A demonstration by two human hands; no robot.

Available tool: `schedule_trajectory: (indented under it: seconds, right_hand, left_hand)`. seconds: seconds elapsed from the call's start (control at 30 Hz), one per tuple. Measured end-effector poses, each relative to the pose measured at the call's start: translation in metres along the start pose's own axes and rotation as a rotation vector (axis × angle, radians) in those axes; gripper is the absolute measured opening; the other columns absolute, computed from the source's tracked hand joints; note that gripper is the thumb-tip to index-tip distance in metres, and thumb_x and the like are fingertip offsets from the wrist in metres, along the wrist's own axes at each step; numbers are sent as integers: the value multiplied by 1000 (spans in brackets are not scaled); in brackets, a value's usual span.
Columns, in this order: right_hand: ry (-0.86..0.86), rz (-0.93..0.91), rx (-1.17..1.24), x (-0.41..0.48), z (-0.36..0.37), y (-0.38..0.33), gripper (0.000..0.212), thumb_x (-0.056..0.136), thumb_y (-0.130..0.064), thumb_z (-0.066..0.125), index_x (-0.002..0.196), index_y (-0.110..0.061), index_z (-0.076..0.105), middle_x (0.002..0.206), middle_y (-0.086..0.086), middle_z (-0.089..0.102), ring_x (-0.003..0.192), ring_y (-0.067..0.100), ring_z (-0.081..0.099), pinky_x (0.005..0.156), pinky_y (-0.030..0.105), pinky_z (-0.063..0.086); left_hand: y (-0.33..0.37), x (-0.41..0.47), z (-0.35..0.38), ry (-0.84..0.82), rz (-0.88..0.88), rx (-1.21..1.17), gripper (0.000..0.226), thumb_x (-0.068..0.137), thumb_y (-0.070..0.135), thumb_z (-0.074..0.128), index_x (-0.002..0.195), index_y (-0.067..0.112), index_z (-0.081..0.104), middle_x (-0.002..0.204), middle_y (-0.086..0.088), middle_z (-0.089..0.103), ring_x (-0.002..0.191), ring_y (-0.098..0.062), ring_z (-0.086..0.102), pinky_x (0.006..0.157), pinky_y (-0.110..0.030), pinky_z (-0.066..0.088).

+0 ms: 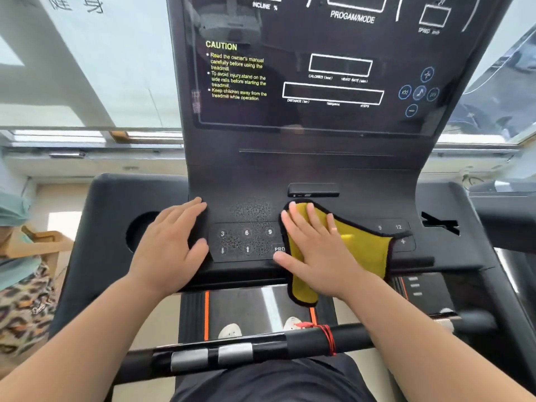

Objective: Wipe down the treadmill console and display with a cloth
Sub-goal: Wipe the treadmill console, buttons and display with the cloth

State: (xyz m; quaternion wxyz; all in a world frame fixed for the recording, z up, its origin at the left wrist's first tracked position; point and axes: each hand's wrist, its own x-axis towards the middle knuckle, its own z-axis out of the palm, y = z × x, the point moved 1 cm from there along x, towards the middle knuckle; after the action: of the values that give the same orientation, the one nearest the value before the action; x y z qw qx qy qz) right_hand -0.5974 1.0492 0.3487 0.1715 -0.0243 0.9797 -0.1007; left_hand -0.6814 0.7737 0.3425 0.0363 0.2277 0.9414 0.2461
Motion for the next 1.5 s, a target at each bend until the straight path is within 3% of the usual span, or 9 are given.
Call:
schedule_trajectory:
  seconds: [0.27, 0.37, 0.5, 0.67, 0.77, 1.07, 1.3, 1.37, 1.5]
  right_hand:
    - [-5, -295, -96, -20, 32, -47, 96, 92, -84, 5, 166, -22, 3, 172, -5, -12, 157, 20, -21, 126, 52, -12]
    - [45, -176, -121, -32, 41, -33, 95, 95, -81, 9, 166, -18, 1, 172, -1, -13, 157, 21, -21, 125, 53, -4]
    - [86, 77, -96, -10, 31, -36, 105, 87, -83, -10, 164, -12, -6, 170, 8, -21, 155, 26, -26, 125, 49, -15]
    - [146, 161, -63, 30, 16, -54, 114, 80, -86, -17, 164, -10, -6, 171, 14, -16, 157, 34, -17, 127, 53, -5]
    - [143, 134, -79, 33, 16, -60, 114, 81, -87, -10, 164, -9, -3, 171, 16, -14, 157, 37, -16, 127, 54, -4]
    - [70, -305, -177, 1, 38, -64, 96, 96, -80, 11, 165, -14, 10, 173, 4, -4, 159, 23, -12, 127, 49, -2]
    - [110, 8, -88, 15, 25, -57, 105, 87, -83, -8, 164, -11, -5, 171, 8, -19, 157, 24, -22, 128, 48, -8]
    - [137, 76, -78, 34, 17, -63, 110, 83, -85, -11, 163, -10, -10, 170, 10, -22, 156, 27, -23, 126, 46, -10]
    - [133, -45, -122, 60, 10, -75, 108, 88, -87, 5, 163, -12, -10, 170, 10, -23, 156, 27, -24, 127, 48, -9]
  left_hand:
    - [-6, 2, -1, 7, -13, -67, 71, 78, 37, 30, 139, 13, 58, 149, 0, 55, 134, -28, 50, 111, -41, 38]
    - [-6, 2, -1, 6, -22, -77, 71, 78, 38, 28, 138, 14, 59, 149, 2, 55, 133, -26, 50, 110, -40, 39]
    - [-10, 2, -3, 1, -33, -120, 70, 78, 34, 29, 138, 16, 59, 148, 4, 55, 133, -24, 50, 111, -40, 39]
    - [-13, 4, -8, -6, -96, -250, 64, 80, 18, 39, 141, 18, 57, 145, 5, 57, 132, -20, 50, 111, -31, 34]
    - [-13, 6, -10, 10, -143, -311, 64, 80, 19, 39, 141, 21, 59, 139, 3, 62, 129, -20, 52, 111, -34, 37]
    - [-5, 8, -9, 87, -180, -321, 60, 80, 20, 40, 135, 17, 64, 131, -2, 67, 123, -24, 59, 106, -38, 44]
    - [-7, 0, -9, 80, -180, -435, 63, 79, 15, 41, 140, 14, 56, 137, 0, 61, 118, -19, 57, 108, -33, 41]
    - [-8, -4, -7, 68, -170, -385, 63, 79, 15, 41, 140, 12, 55, 140, -2, 59, 127, -21, 53, 110, -29, 34]
    - [-13, -13, -3, 34, -105, -276, 65, 80, 25, 34, 140, 11, 55, 144, -6, 57, 143, -24, 43, 115, -33, 29]
